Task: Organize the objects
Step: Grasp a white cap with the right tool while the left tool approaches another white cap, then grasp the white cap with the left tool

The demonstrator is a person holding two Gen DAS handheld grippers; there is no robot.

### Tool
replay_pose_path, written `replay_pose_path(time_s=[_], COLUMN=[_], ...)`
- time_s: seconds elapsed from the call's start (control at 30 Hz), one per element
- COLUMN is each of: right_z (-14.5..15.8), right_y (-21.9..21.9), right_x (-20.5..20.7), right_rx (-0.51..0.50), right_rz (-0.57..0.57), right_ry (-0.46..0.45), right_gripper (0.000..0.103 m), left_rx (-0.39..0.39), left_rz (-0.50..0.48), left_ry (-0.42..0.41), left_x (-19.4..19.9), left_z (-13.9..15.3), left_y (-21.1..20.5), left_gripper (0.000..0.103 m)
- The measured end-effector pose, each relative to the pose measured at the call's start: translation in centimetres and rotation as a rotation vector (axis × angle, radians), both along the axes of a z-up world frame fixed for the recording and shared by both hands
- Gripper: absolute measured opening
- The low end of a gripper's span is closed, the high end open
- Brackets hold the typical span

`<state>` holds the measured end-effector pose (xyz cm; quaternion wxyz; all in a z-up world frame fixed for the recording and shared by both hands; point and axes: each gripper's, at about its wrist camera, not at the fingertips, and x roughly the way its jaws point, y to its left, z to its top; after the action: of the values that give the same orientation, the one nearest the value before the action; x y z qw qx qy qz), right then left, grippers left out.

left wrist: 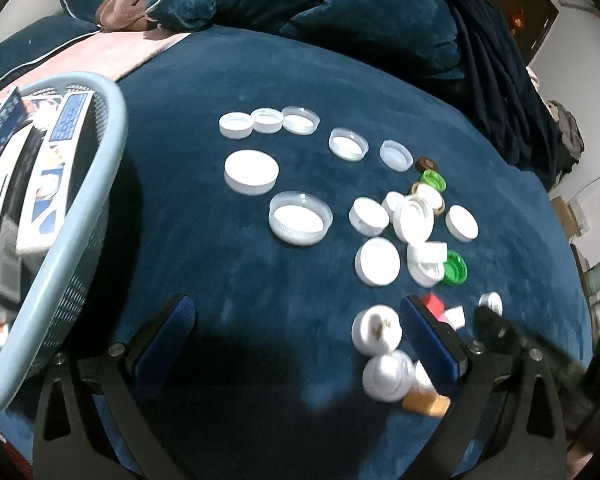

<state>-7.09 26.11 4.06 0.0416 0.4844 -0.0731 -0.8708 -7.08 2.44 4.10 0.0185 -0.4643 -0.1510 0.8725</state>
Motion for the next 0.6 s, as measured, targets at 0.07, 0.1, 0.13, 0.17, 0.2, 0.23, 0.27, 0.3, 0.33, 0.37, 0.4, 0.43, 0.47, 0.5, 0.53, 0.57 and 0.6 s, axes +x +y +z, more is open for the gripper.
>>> replay_pose_path(time_s=[0.07, 0.1, 0.13, 0.17, 0.2, 0.23, 0.27, 0.3, 0.33, 0.37, 0.4, 0.43, 0.47, 0.5, 0.53, 0.57, 0.6], right_z=[-0.1, 0.0, 0.0, 0.0, -0.1, -0.1, -0.1, -0.1, -0.1, -0.1, -0.1, -0.2, -0.1, -0.2, -0.1, -0.1, -0.1], right_y=[0.1, 0.1, 0.2, 0.2, 0.3, 0.4, 0.4, 0.3, 0.3, 0.4, 0.4, 0.3, 0.3, 0.2, 0.1, 0.1, 0.2], right_x=[0.0, 0.0, 0.0, 0.0, 0.1, 0.1, 0.1, 0.1, 0.1, 0.2, 0.1, 0.2, 0.2, 0.2, 0.1, 0.2, 0.2], right_rx=[-0.014, -0.014, -0.014, -0.017, -0.024, -0.029, -0.031, -0.032, -0.034, -0.038, -0.040, -0.037, -0.032, -0.027, -0.018, -0.018, -0.021], right_rz=[-0.007, -0.006, -0.006, -0.008, -0.012, -0.014, -0.014, -0.014, -0.014, -0.016, -0.018, -0.017, -0.015, -0.014, -0.014, -0.014, -0.017], right_ry=[0.004, 0.003, 0.002, 0.001, 0.002, 0.003, 0.003, 0.004, 0.006, 0.008, 0.009, 0.010, 0.011, 0.013, 0.016, 0.019, 0.021], right_gripper=[0.039, 0.039, 0.039, 0.039, 0.039, 0.039, 0.039, 0.039, 0.039, 0.039, 0.039, 0.039, 0.039, 0.039, 0.037, 0.036, 0.035], left_rx=[0.003, 0.000, -0.005, -0.013, -0.023, -0.031, -0.036, -0.042, -0.049, -0.055, -0.055, -0.057, -0.062, -0.082, -0.098, -0.109, -0.101], left_rz=[0.005, 0.009, 0.011, 0.014, 0.018, 0.021, 0.021, 0.020, 0.020, 0.017, 0.006, -0.007, -0.018, -0.042, -0.058, -0.070, -0.069], left_ry=[0.005, 0.007, 0.008, 0.010, 0.010, 0.007, 0.001, -0.007, -0.011, -0.013, -0.013, -0.017, -0.019, -0.021, -0.025, -0.027, -0.021], left_x=[-0.6, -1.1, -1.4, -1.8, -2.4, -2.9, -3.4, -4.0, -4.4, -4.8, -5.3, -5.6, -5.7, -6.0, -6.2, -6.1, -5.9], left_z=[-0.1, -0.1, -0.2, -0.3, -0.4, -0.5, -0.7, -0.8, -0.9, -1.0, -1.1, -1.2, -1.2, -1.3, -1.4, -1.5, -1.4], left_y=[-0.1, -0.1, -0.1, -0.1, -0.1, -0.2, -0.3, -0.4, -0.5, -0.5, -0.5, -0.4, -0.3, 0.0, 0.2, 0.2, 0.1], left_gripper=[0.102, 0.102, 0.101, 0.101, 0.100, 0.097, 0.093, 0.090, 0.087, 0.086, 0.084, 0.081, 0.073, 0.066, 0.043, 0.042, 0.042])
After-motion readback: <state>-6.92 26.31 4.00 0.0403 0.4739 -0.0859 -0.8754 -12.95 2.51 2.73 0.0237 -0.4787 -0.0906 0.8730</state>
